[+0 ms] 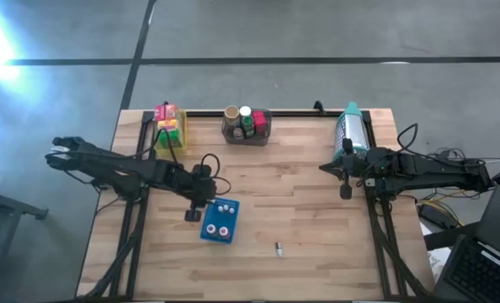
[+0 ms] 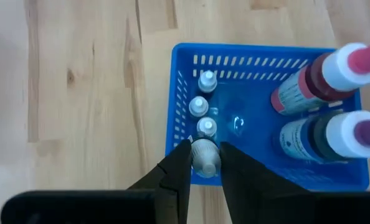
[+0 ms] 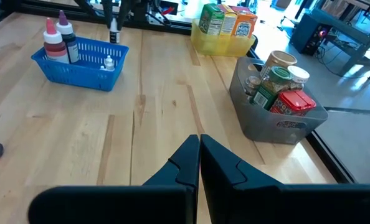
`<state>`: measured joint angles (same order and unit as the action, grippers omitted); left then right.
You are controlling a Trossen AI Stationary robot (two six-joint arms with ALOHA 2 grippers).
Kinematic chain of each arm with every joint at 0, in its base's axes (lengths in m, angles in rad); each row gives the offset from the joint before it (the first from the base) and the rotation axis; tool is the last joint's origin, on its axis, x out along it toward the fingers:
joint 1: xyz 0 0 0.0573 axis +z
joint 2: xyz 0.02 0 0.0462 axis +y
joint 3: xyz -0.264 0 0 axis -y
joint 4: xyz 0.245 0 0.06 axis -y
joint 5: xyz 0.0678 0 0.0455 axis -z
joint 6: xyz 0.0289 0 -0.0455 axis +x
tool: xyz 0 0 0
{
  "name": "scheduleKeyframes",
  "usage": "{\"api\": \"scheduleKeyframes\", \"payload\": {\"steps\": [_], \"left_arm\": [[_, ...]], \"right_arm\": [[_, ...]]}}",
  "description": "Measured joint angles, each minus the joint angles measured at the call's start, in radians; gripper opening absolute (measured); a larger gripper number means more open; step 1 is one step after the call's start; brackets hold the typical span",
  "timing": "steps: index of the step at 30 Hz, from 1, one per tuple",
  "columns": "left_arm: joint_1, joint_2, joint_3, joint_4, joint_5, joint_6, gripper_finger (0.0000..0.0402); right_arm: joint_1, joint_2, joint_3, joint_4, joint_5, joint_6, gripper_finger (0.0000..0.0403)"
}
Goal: Pick & Place Kitchen Items
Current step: Put the black food coloring bottle into the blue bin
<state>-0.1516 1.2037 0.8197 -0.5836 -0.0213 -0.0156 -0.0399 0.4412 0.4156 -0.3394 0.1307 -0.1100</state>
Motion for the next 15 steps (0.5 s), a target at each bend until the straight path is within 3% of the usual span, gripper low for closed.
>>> {"api": "scheduleKeyframes", "payload": {"steps": [15], "left_arm": [[0.000, 0.095, -0.010, 0.016, 0.002, -0.007, 0.0078]], "right_arm": [[0.000, 0.000, 0.000, 0.000, 0.000, 0.002, 0.0008]]}}
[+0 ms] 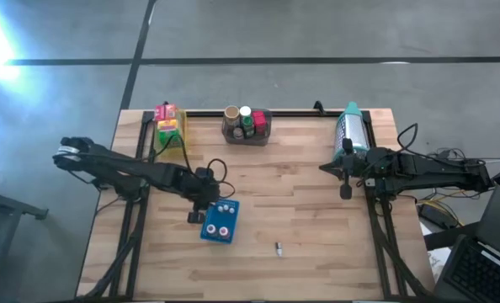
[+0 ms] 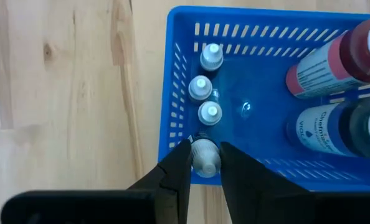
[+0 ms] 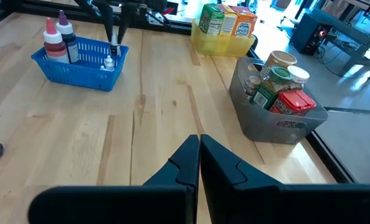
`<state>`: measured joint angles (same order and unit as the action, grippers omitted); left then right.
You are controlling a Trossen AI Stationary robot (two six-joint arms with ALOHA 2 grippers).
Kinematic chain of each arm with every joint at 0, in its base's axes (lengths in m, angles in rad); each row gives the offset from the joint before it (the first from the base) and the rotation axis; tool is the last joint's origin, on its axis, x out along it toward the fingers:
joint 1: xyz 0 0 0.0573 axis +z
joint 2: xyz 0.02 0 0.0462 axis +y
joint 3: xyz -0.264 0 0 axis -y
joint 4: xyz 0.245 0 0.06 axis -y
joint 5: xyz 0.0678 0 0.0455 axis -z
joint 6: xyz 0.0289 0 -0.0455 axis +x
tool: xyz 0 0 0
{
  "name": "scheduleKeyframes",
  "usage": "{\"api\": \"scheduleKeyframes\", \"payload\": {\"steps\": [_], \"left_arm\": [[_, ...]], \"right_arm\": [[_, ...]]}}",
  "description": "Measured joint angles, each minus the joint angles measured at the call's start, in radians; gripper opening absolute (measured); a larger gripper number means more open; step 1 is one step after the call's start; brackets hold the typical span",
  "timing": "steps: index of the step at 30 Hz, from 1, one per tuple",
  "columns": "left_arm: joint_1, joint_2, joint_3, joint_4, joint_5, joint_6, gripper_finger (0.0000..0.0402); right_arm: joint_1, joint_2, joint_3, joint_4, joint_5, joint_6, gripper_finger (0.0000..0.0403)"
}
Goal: Pick & Place Kitchen Items
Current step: Put the black food coloring bottle into the blue bin
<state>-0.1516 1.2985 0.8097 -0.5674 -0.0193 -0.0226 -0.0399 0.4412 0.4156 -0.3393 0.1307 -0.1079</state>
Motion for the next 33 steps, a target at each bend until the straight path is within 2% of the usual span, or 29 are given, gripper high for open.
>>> {"api": "scheduleKeyframes", "payload": {"steps": [17, 33], "left_arm": [[0.000, 0.140, 0.000, 0.053, 0.028, -0.001, 0.0078], [0.000, 0.175, 0.007, 0.070, 0.031, 0.009, 0.0085]], "right_arm": [[0.000, 0.000, 0.000, 0.000, 0.000, -0.004, 0.0008], [0.000, 0.000, 0.000, 0.000, 0.000, 0.001, 0.0008]]}}
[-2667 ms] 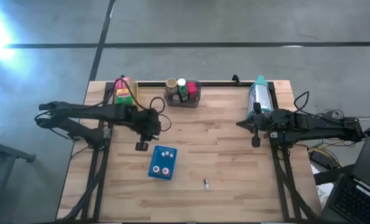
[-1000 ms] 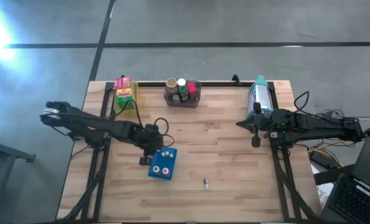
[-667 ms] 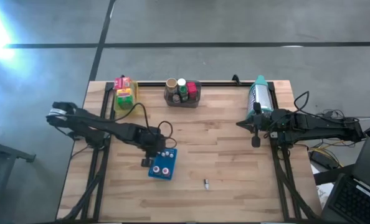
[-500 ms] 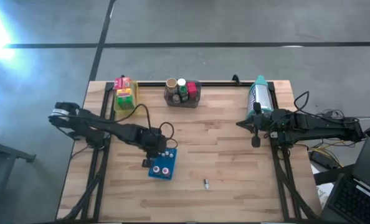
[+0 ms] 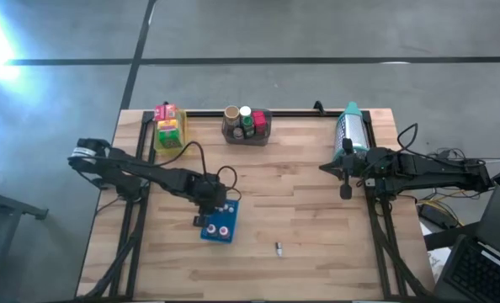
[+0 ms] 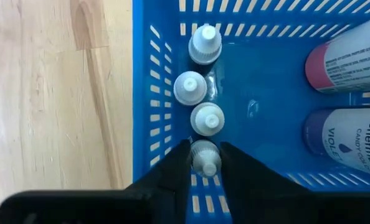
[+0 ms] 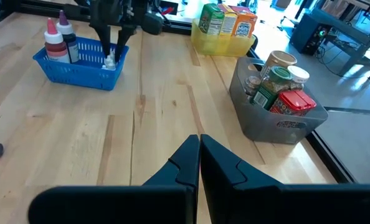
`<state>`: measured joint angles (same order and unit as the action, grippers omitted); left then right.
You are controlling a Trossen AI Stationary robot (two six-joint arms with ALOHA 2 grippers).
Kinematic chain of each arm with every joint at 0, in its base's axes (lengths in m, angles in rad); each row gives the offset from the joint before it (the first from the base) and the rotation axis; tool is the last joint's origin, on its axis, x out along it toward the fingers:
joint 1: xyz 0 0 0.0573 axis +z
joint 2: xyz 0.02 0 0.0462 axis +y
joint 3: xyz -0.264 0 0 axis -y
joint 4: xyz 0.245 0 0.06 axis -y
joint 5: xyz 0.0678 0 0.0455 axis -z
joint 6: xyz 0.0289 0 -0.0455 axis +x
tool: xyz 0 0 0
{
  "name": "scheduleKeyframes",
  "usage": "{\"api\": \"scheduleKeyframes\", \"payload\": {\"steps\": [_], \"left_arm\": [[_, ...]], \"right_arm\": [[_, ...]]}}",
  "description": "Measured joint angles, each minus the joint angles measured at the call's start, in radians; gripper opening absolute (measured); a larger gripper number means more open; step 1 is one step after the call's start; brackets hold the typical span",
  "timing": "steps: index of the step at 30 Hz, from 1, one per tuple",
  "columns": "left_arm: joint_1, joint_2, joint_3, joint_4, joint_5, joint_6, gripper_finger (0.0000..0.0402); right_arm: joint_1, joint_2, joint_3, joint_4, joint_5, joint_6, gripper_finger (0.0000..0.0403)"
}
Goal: Pick & Place Kitchen Items
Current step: Put the black food coloring bottle into the blue bin
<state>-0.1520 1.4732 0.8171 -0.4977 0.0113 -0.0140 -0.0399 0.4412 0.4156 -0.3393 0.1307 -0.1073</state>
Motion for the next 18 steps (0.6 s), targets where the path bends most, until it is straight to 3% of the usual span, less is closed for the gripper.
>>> {"api": "scheduleKeyframes", "payload": {"steps": [10, 18], "left_arm": [[0.000, -0.004, 0.022, -0.020, 0.001, 0.019, 0.0131], [0.000, -0.023, 0.071, -0.138, 0.006, 0.043, 0.0138]], "right_arm": [[0.000, 0.000, 0.000, 0.000, 0.000, -0.003, 0.0008], [0.000, 0.000, 0.000, 0.000, 0.000, -0.004, 0.0008]]}}
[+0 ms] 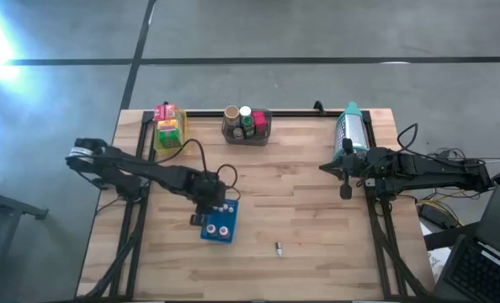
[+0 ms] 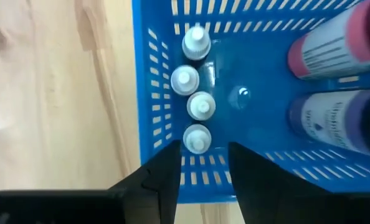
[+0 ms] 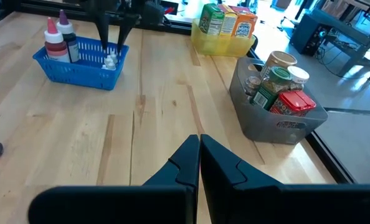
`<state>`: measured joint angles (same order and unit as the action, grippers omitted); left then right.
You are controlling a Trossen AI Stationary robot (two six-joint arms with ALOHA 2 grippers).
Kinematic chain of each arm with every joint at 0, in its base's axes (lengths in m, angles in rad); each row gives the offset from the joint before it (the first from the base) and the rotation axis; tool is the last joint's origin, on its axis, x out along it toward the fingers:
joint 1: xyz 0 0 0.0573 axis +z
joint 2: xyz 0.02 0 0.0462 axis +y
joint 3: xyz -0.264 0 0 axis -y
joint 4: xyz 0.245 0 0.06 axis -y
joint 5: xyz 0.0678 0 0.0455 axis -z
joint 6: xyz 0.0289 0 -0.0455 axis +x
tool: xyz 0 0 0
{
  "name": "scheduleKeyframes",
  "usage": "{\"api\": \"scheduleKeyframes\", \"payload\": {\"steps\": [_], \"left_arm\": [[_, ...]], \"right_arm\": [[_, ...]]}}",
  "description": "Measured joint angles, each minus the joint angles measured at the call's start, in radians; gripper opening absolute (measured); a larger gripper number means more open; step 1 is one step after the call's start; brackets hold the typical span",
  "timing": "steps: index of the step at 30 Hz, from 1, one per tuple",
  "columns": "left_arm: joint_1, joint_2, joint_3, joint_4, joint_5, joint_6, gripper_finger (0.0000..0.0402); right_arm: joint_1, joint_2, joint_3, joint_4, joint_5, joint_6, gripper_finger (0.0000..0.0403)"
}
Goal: Pick & Place Kitchen Items
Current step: Put the black food coloring bottle into the blue bin, then put the red food coloring bottle into the blue bin
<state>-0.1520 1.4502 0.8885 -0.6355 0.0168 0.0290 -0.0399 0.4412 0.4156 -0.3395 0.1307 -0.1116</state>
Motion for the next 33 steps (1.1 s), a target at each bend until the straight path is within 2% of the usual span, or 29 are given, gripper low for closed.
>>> {"api": "scheduleKeyframes", "payload": {"steps": [7, 16, 25, 33], "left_arm": [[0.000, -0.032, 0.089, -0.097, -0.019, 0.044, 0.0140], [0.018, -0.113, 0.106, -0.054, -0.044, 0.095, 0.0140], [0.082, -0.219, 0.014, 0.258, -0.046, 0.208, 0.0140], [0.165, -0.351, -0.128, 0.517, -0.046, 0.209, 0.0140]], "right_arm": [[0.000, 0.000, 0.000, 0.000, 0.000, 0.001, 0.0008], [0.000, 0.000, 0.000, 0.000, 0.000, 0.000, 0.0008], [0.000, 0.000, 0.000, 0.000, 0.000, 0.003, 0.0008], [0.000, 0.000, 0.000, 0.000, 0.000, 0.014, 0.0008]]}}
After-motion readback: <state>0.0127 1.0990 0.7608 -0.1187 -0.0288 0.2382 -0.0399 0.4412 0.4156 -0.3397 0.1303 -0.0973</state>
